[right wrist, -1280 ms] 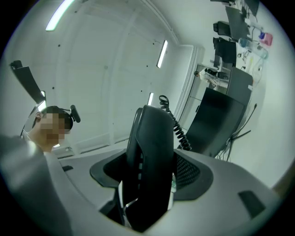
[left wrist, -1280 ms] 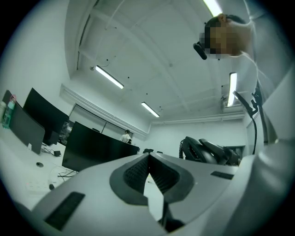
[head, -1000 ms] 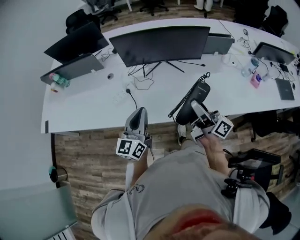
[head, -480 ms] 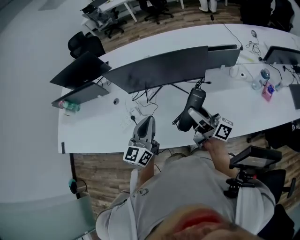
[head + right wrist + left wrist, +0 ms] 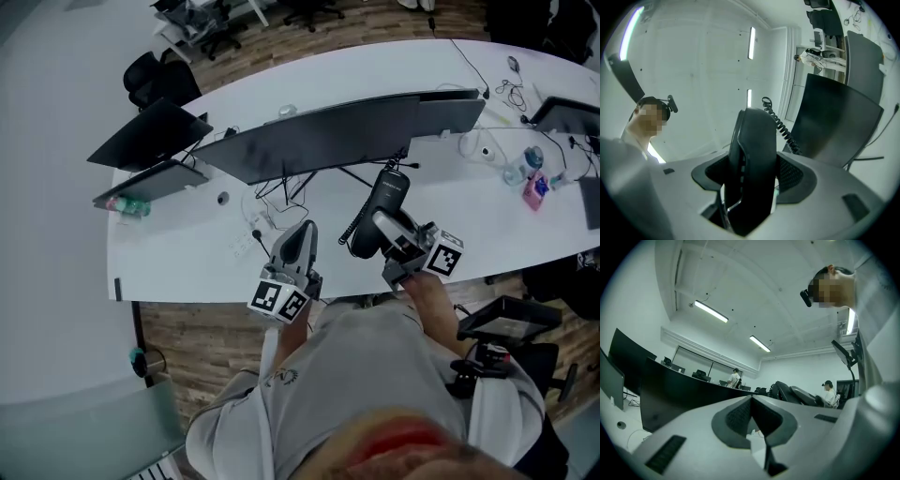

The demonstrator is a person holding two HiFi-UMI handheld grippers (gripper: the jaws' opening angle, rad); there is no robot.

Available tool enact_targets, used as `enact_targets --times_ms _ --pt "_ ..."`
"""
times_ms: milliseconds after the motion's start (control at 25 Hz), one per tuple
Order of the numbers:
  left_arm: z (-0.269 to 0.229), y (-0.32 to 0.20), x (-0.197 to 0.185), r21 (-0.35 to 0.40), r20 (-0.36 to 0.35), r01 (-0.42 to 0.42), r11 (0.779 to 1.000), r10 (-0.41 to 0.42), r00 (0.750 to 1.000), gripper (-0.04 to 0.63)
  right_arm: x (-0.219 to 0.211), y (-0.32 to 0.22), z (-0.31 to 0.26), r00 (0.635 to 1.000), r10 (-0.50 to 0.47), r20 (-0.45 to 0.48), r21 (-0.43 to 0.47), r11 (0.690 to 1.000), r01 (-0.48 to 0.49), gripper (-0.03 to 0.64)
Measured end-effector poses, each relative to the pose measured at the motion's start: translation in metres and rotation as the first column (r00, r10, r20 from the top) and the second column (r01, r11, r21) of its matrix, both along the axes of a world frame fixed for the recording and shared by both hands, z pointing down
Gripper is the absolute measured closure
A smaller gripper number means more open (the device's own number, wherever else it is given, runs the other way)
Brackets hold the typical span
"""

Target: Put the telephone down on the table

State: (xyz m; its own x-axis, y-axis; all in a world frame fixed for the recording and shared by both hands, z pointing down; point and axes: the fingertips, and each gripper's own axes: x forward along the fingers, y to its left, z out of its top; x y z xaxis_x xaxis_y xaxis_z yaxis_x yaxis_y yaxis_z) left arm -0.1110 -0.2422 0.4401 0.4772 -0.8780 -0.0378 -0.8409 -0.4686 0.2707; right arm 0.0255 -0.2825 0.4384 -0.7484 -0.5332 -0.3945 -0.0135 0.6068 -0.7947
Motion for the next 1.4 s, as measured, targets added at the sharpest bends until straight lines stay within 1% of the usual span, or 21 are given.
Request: enact_targets --times_ms 120,240,360,440,520,640,960,1200,1320,1400 --pt "-0.013 -0.011 -0.004 0.032 -0.024 -0.007 0.999 0.007 1.000 0.584 -0.003 -0.001 -0.007 1.000 0.005 -0.007 -0.007 1.000 -0.005 0.321" --pt "-0.028 -0.017 -0.009 0.077 -0.040 -0.012 0.997 0.015 0.999 0.584 -0.009 0.001 -0.010 0.999 -0.001 -0.036 -0.011 1.000 0.001 0.321" --pt "-0.037 -0.018 -0.016 0.113 -0.049 -0.014 0.994 0.019 0.999 0.584 -0.020 -0.003 0.001 0.998 -0.012 -0.061 -0.030 0.999 0.010 0.321" --pt "-0.038 -0.018 -0.024 0.119 -0.054 -0.009 0.993 0.015 0.998 0.584 -0.029 -0.010 0.011 0.996 -0.020 -0.083 -0.043 0.999 0.016 0.321" --pt "-0.036 -0.018 -0.031 0.118 -0.061 0.002 0.993 0.005 0.998 0.584 -0.036 -0.015 0.022 0.995 -0.040 -0.093 -0.064 0.997 0.034 0.321" --pt "-0.034 -0.019 -0.042 0.113 -0.067 0.016 0.993 -0.009 0.998 0.584 -0.049 -0.021 0.032 0.994 -0.075 -0.077 -0.093 0.993 0.068 0.321" --pt "-0.035 -0.029 -0.064 0.121 -0.062 0.043 0.992 -0.035 0.997 0.584 -0.074 -0.039 0.090 0.982 -0.143 -0.124 -0.183 0.976 0.119 0.321" --pt "-0.024 -0.023 -0.076 0.077 -0.059 0.056 0.995 -0.051 0.997 0.584 -0.087 -0.042 0.162 0.956 -0.205 -0.212 -0.294 0.946 0.137 0.321" --pt "-0.018 -0.022 -0.084 0.057 -0.057 0.064 0.996 -0.061 0.997 0.584 -0.098 -0.042 0.190 0.947 -0.240 -0.215 -0.328 0.931 0.162 0.321" --pt "-0.017 -0.024 -0.087 0.051 -0.051 0.065 0.997 -0.063 0.997 0.584 -0.104 -0.045 0.216 0.927 -0.263 -0.267 -0.357 0.921 0.158 0.321"
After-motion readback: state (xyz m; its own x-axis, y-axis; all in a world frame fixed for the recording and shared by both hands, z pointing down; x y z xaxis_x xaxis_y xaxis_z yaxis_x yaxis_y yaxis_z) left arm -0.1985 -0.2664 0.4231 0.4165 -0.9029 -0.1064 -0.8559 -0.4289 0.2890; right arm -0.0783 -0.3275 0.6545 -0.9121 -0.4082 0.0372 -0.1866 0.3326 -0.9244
